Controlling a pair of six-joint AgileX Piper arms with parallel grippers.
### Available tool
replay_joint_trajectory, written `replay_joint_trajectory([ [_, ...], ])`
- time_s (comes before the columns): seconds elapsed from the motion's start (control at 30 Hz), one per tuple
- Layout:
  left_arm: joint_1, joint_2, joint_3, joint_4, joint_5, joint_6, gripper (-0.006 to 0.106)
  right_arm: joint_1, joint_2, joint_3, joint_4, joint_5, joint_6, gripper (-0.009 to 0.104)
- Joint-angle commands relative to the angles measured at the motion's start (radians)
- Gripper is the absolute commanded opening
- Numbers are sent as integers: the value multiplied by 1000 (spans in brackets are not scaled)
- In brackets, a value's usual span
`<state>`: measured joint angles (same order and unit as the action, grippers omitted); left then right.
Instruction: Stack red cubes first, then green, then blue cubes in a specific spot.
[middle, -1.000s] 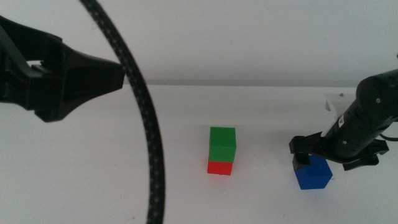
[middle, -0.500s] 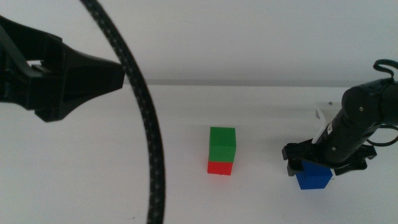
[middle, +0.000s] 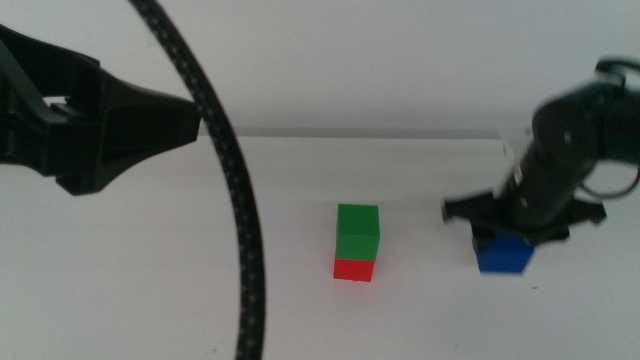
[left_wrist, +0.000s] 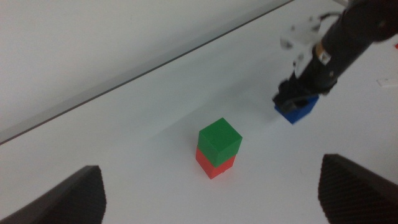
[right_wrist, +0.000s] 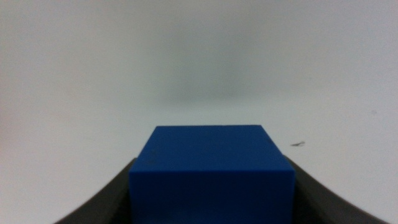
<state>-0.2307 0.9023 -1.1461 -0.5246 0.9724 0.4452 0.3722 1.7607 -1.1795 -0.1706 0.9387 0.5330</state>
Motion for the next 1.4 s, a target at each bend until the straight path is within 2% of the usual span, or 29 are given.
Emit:
replay_joint_trajectory([
  [0.0,1,-2,3,-5,-13,-1,91,58,-27,-105,-35,114,112,8],
  [0.23,1,-2,3,-5,-13,-1,91,214,33,-390,-55,265,258,8],
  [0.47,1,-2,3,-5,-13,-1,91,321,123,-555,-85,365,308,8],
  [0.73,1,-2,3,-5,-13,-1,91,367,178,-614,-96,378,360,8],
  [1.2,1,-2,3,-5,-16,-1,91,396,197,-608,-64,379,365,8],
  [1.37,1,-2,3,-5,-16,-1,91,396,192,-599,-91,379,363,8],
])
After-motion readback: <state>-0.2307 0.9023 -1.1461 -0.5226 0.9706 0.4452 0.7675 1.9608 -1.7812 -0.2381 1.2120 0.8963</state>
